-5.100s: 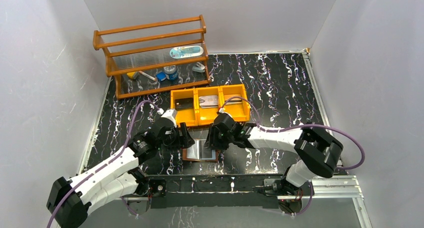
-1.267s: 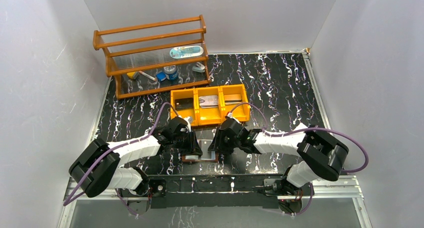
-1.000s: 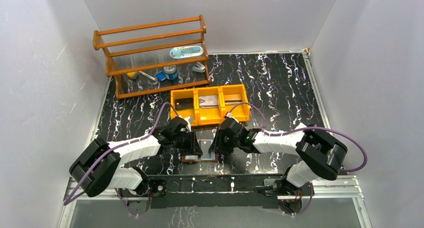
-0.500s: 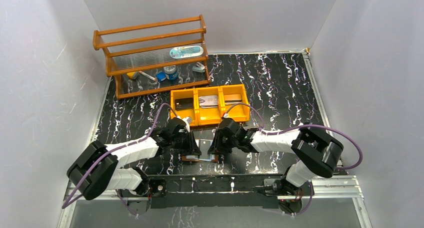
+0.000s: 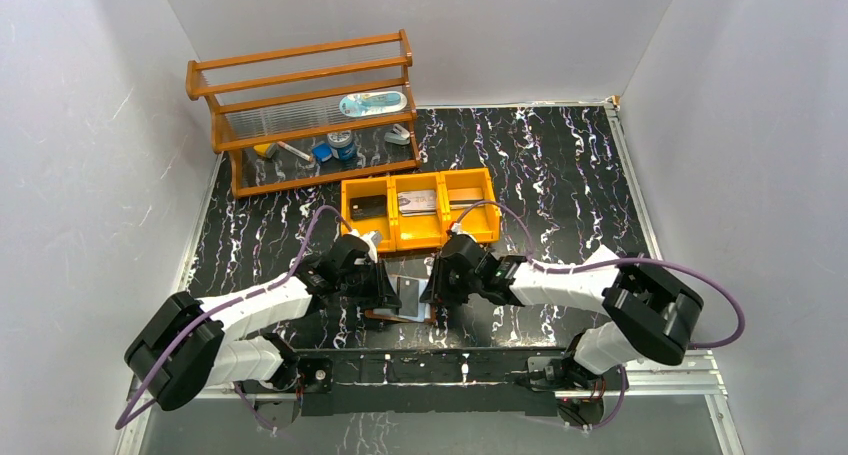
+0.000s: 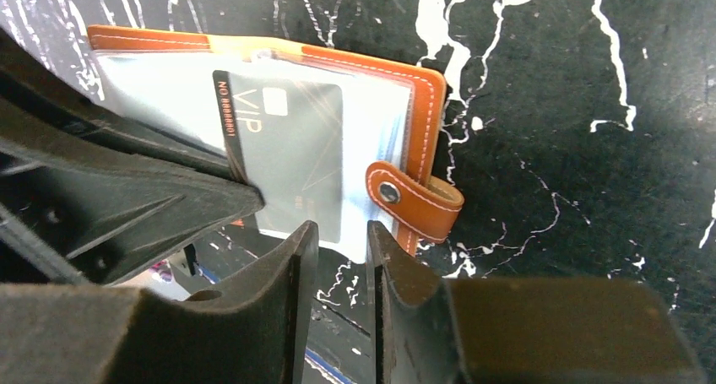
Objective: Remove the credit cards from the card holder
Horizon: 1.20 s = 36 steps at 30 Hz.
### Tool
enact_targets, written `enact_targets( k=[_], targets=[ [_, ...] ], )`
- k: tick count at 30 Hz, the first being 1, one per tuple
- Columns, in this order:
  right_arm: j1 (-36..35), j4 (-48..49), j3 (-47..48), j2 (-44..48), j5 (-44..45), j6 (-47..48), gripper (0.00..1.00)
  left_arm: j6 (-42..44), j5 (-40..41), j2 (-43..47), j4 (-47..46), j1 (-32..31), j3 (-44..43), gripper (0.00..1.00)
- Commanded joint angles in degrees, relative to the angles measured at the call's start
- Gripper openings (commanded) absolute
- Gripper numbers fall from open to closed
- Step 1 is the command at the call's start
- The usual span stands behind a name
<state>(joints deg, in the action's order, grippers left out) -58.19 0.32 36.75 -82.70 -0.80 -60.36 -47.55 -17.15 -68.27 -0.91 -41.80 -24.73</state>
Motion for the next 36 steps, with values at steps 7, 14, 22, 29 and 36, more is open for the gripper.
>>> enact_targets(
  k=[7,14,22,29,36],
  targets=[
    [-0.08,8.10,4.44,-3.21,-7.65,1.70,0.39,0.83,-0.38,1.41,1.26,-0.30,-0.90,0.05],
    [-0.05,3.47,5.52,-9.83,-3.15,0.22,0.36,1.35,-0.80,2.11,2.44,-0.28,-0.81,0.06],
    [-0.01,2.06,2.77,-10.91,-1.50,-1.60,0.36,2.45,1.13,3.84,5.32,-0.30,-1.24,0.11],
    [-0.08,0.96,3.44,-5.27,-0.31,-0.54,0.45,2.27,0.10,0.84,3.42,-0.33,-1.08,0.11],
    [-0.08,-3.67,4.58,-3.34,2.09,0.42,0.47,1.68,0.38,1.23,3.11,-0.29,-0.49,0.10]
  ],
)
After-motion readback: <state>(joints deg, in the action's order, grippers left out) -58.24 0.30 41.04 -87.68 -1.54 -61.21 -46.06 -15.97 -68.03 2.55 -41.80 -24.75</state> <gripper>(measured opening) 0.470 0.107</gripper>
